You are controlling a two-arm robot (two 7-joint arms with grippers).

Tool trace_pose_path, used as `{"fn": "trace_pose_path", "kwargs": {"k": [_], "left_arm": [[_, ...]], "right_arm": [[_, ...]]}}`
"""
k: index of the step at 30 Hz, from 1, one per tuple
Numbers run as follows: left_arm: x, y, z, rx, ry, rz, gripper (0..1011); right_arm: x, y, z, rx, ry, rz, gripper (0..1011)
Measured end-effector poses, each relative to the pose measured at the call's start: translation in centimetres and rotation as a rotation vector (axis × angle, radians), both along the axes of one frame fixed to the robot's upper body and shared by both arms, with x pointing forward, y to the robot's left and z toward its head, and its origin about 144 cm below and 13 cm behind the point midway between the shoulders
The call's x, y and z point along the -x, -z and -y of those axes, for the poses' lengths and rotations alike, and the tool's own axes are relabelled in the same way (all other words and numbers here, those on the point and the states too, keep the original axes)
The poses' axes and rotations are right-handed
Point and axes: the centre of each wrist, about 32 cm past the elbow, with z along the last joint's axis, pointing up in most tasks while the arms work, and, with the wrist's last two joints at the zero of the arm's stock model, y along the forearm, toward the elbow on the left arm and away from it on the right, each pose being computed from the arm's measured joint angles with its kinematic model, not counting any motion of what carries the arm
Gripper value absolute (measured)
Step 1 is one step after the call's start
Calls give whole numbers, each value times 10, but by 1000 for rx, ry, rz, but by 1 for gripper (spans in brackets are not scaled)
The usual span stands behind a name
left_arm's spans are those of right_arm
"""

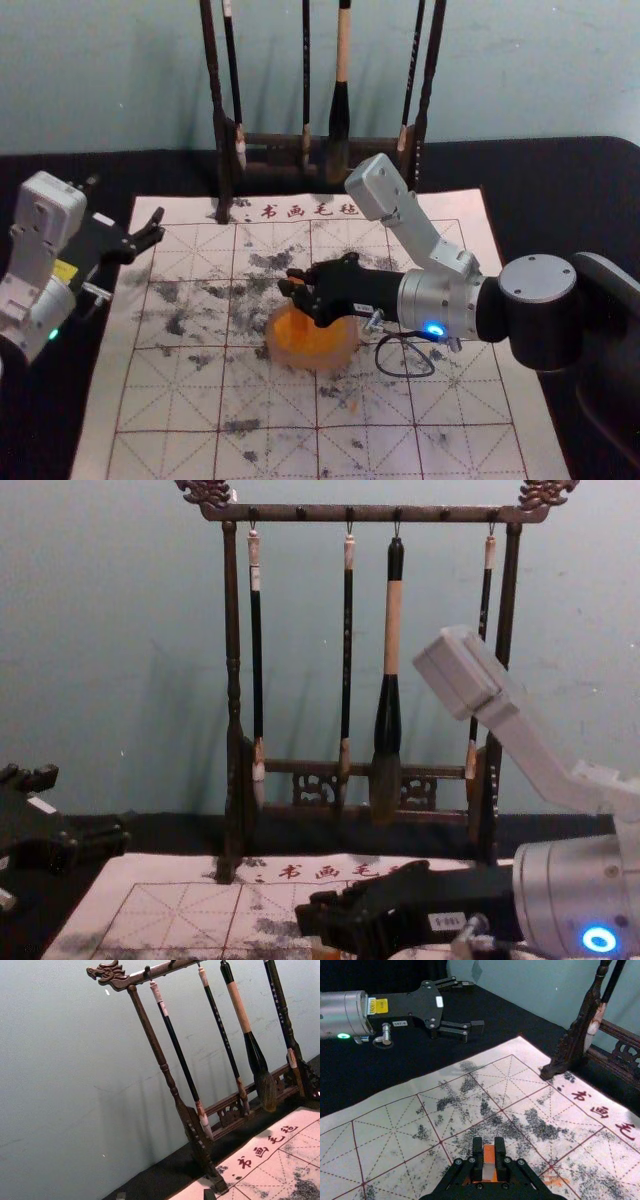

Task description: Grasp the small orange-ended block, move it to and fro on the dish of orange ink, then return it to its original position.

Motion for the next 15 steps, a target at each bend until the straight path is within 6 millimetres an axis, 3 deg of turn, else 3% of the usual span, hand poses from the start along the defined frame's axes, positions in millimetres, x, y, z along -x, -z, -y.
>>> {"fn": "trace_pose_path", "kwargs": {"k": [15], "left_arm": [[0, 0, 0, 0, 0, 0, 1001]], "right_arm": [[-3, -2, 6, 1, 26, 9, 144]]}}
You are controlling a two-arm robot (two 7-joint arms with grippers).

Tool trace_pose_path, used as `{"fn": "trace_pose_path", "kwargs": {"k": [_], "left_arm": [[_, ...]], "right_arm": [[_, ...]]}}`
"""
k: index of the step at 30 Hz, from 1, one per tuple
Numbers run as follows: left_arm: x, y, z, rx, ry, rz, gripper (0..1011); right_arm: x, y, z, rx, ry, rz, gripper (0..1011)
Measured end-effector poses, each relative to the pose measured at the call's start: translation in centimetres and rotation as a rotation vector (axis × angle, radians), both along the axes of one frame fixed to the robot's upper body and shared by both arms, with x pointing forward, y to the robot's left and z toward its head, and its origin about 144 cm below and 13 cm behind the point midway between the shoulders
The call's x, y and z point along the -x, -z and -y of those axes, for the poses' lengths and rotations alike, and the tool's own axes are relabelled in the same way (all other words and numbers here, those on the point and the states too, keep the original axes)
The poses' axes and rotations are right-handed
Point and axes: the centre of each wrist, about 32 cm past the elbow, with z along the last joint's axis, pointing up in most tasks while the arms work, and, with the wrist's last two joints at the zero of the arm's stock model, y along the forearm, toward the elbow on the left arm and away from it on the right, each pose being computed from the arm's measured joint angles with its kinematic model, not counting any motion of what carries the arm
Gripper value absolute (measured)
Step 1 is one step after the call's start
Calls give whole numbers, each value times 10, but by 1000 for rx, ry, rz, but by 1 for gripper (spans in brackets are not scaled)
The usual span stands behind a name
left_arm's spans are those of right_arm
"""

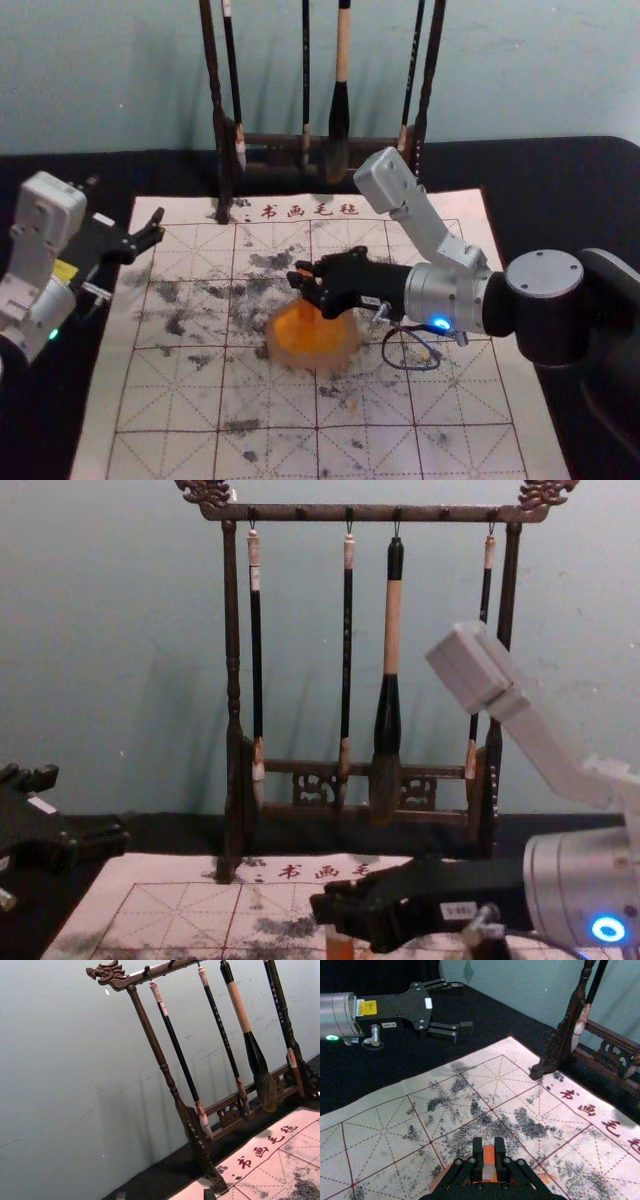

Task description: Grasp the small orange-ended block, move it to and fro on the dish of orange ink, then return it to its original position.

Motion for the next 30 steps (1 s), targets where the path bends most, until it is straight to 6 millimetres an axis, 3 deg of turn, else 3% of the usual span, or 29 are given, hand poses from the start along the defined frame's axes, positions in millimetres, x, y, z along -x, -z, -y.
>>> {"fn": "trace_pose_path", "kwargs": {"k": [30], "left_arm": [[0, 0, 0, 0, 0, 0, 1001]], "right_arm": [[6, -1, 17, -10, 15, -3, 144]]}}
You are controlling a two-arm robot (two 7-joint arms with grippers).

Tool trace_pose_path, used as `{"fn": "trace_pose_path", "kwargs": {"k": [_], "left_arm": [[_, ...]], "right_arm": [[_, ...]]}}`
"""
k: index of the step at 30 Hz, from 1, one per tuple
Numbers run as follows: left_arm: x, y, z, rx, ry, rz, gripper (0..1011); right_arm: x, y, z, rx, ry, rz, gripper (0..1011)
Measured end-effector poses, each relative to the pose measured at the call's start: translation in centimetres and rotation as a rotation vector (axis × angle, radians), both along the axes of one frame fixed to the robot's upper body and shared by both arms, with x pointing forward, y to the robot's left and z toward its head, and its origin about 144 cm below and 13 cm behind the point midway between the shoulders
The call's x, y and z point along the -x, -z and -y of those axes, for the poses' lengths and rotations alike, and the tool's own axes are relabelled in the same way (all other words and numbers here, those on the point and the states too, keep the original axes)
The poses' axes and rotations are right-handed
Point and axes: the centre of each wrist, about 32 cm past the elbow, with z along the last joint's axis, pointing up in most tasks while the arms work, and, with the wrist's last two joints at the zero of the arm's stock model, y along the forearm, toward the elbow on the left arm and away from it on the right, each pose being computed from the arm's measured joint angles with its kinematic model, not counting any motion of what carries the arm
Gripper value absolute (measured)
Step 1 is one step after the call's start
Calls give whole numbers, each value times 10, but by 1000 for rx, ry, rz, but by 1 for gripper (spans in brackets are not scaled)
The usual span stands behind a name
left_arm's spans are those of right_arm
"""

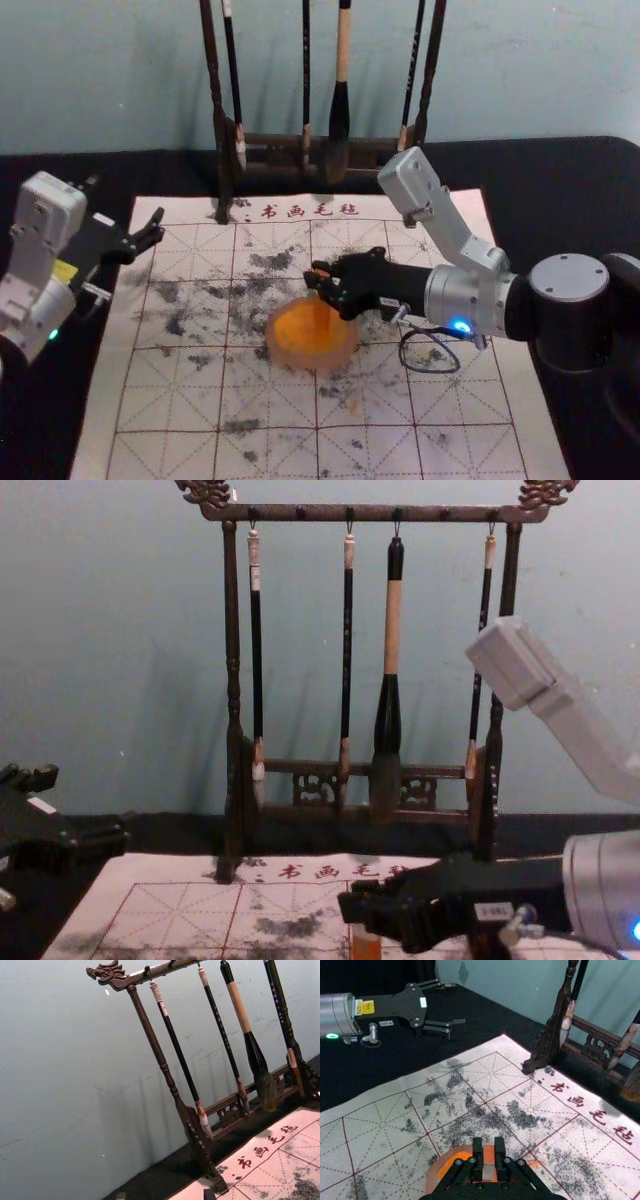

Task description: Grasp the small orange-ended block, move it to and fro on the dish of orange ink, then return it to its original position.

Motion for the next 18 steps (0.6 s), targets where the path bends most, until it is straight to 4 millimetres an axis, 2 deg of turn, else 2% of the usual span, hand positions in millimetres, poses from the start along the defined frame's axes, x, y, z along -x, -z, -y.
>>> {"fn": "trace_pose_path", "kwargs": {"k": [18], "left_arm": [[0, 0, 0, 0, 0, 0, 1001]], "right_arm": [[6, 2, 3, -1, -22, -9, 144]]}}
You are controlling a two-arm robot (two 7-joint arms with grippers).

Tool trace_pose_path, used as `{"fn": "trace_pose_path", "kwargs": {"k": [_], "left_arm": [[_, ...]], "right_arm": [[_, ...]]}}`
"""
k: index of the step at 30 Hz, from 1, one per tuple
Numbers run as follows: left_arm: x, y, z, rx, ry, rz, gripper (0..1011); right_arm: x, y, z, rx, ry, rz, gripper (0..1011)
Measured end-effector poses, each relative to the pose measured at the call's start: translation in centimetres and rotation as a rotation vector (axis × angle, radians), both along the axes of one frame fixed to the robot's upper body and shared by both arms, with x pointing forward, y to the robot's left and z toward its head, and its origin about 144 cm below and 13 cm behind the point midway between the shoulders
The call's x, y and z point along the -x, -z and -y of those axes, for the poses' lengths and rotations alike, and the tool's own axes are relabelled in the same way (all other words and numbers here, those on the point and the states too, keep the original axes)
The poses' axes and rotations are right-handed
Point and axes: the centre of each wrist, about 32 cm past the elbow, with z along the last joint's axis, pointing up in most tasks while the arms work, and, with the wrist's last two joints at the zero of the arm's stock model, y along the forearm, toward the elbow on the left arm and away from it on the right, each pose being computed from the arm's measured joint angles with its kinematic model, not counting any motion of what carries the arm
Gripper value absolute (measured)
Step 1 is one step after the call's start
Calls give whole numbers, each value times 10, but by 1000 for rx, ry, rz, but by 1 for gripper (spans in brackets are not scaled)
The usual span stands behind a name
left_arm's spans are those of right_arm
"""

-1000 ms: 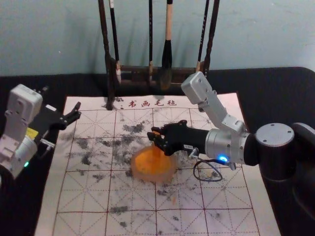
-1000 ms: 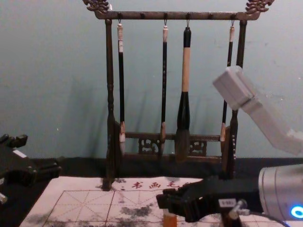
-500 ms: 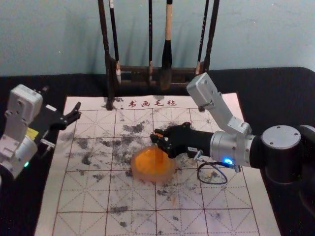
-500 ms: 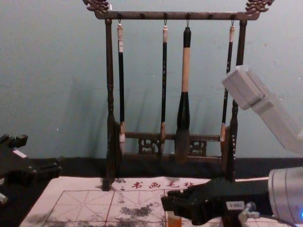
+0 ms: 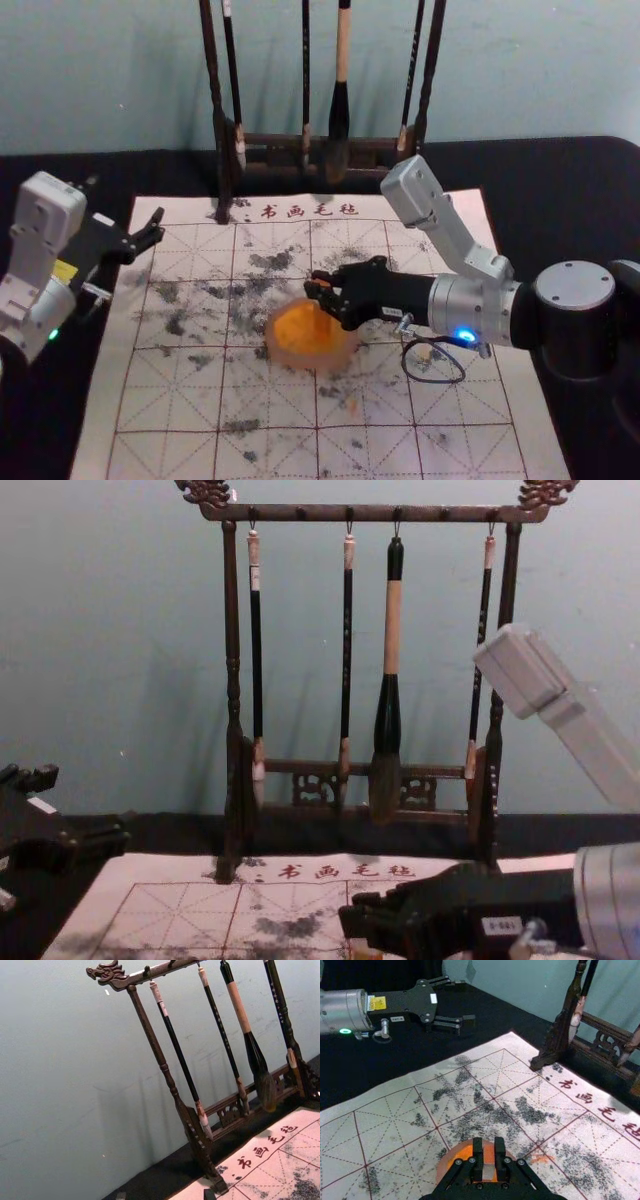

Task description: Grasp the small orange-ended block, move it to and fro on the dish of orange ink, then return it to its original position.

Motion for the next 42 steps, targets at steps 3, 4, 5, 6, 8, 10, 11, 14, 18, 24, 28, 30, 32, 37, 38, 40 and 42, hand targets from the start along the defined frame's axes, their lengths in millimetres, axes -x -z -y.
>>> {"fn": "trace_pose_path", "kwargs": {"k": [3, 4, 5, 6, 8, 10, 11, 14, 18, 24, 28, 30, 32, 37, 38, 40, 42], "left_arm": [[0, 0, 0, 0, 0, 0, 1001], [0, 0, 0, 0, 0, 0, 1001], [0, 0, 0, 0, 0, 0, 1001], [0, 0, 0, 0, 0, 0, 1001], [0, 0, 0, 0, 0, 0, 1001], [0, 0, 0, 0, 0, 0, 1001], [0, 0, 0, 0, 0, 0, 1001], [0, 0, 0, 0, 0, 0, 1001], [0, 0, 0, 0, 0, 0, 1001], [0, 0, 0, 0, 0, 0, 1001], [0, 0, 0, 0, 0, 0, 1001], [0, 0, 0, 0, 0, 0, 1001], [0, 0, 0, 0, 0, 0, 1001], [0, 0, 0, 0, 0, 0, 1001], [0, 0, 0, 0, 0, 0, 1001], [0, 0, 0, 0, 0, 0, 1001], [0, 0, 0, 0, 0, 0, 1001]], "right_arm": [[1, 0, -1, -2, -7, -2, 144], [2, 0, -1, -3, -8, -2, 144], [2, 0, -2, -3, -9, -2, 144], [2, 0, -2, -2, -10, -3, 144], [2, 1, -3, -2, -14, -4, 144], [3, 1, -5, -2, -18, -6, 144], [3, 1, -6, -3, -19, -6, 144], [3, 2, -7, -3, -22, -7, 144], [3, 2, -11, -3, -28, -10, 144], [2, 2, -15, -4, -31, -12, 144], [1, 2, -17, -3, -34, -13, 144], [0, 2, -18, -4, -34, -13, 143], [0, 2, -19, -5, -35, -13, 144], [-2, 2, -20, -6, -36, -15, 144], [-2, 2, -21, -7, -36, -15, 144], [-3, 2, -22, -8, -36, -16, 144], [-4, 1, -23, -9, -35, -16, 144]]}}
